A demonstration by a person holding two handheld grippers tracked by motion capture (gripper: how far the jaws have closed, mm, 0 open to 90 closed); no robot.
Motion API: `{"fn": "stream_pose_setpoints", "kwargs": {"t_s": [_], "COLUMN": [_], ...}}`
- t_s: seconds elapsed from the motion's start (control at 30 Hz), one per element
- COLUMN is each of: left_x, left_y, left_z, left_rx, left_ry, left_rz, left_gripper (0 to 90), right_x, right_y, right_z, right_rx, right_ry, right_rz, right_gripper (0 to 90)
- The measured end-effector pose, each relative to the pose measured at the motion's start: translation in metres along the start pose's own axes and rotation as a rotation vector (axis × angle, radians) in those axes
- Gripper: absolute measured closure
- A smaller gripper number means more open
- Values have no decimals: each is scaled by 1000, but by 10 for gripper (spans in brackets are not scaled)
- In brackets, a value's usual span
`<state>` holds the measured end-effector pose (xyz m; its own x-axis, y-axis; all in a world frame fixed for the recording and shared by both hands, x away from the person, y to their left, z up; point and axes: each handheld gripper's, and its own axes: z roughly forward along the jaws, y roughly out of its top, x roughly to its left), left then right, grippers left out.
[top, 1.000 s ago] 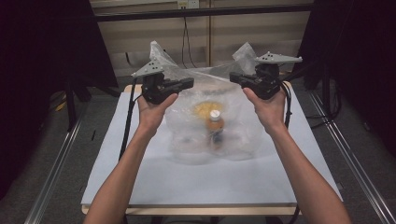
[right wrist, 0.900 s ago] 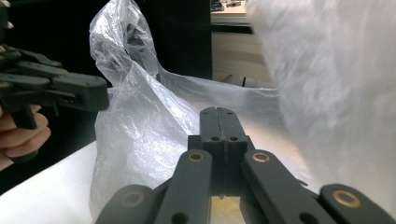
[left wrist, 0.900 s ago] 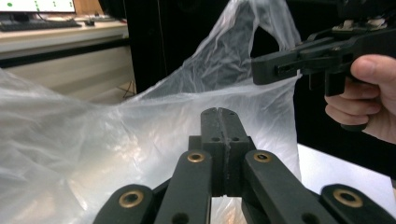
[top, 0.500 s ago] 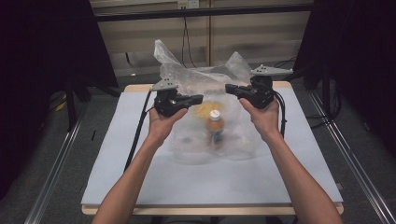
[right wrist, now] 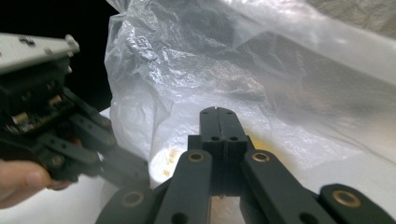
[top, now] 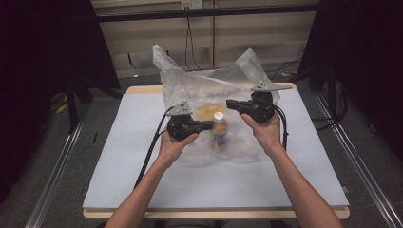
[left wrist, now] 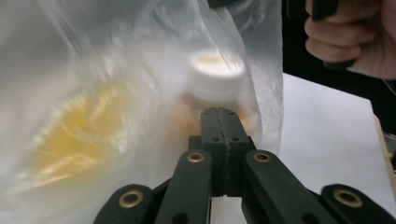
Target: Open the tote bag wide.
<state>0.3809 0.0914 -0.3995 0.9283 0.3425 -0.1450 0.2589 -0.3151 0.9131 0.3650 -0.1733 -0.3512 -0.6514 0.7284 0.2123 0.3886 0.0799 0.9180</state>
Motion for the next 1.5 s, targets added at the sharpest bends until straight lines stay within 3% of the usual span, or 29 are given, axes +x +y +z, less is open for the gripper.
{"fn": "stream_pose_setpoints", "kwargs": {"t_s": [0.23, 0.43, 0.5, 0.57, 0.67, 0.73, 0.9, 0.97, 1.13, 1.2, 1.3, 1.5], "left_x": [1, 5, 7, 8, 6, 7, 12, 18, 26, 32, 34, 34], "left_y": [-9, -22, -30, -35, -38, -39, -52, -59, -69, -75, -78, -83], "left_z": [-1, -2, 2, 6, 11, 12, 22, 26, 28, 25, 23, 28], "left_rx": [30, 29, 74, 64, 101, 101, 152, 170, 194, 200, 207, 232], "left_ry": [15, 23, 35, 21, 35, 30, 40, 46, 54, 58, 69, 74], "left_rz": [2, -32, -32, -44, -35, -42, -60, -84, -96, -131, -141, -134], "left_gripper": [900, 900, 900, 900, 900, 900, 900, 900, 900, 900, 900, 900], "right_x": [2, 2, -1, -2, -4, -5, -7, -10, -8, -10, -12, -14], "right_y": [-13, -35, -42, -46, -55, -62, -78, -90, -107, -115, -123, -137], "right_z": [7, 13, 10, 8, 4, 4, 5, 8, 16, 22, 26, 34], "right_rx": [29, 55, 53, 53, 47, 56, 76, 89, 135, 166, 196, 296], "right_ry": [-1, 4, 7, 2, 7, 9, 3, 24, 36, 34, 25, 0], "right_rz": [-20, -7, 2, 4, 14, 15, 27, 36, 33, 30, 20, 9], "right_gripper": [900, 900, 900, 900, 900, 900, 900, 900, 900, 900, 900, 900]}}
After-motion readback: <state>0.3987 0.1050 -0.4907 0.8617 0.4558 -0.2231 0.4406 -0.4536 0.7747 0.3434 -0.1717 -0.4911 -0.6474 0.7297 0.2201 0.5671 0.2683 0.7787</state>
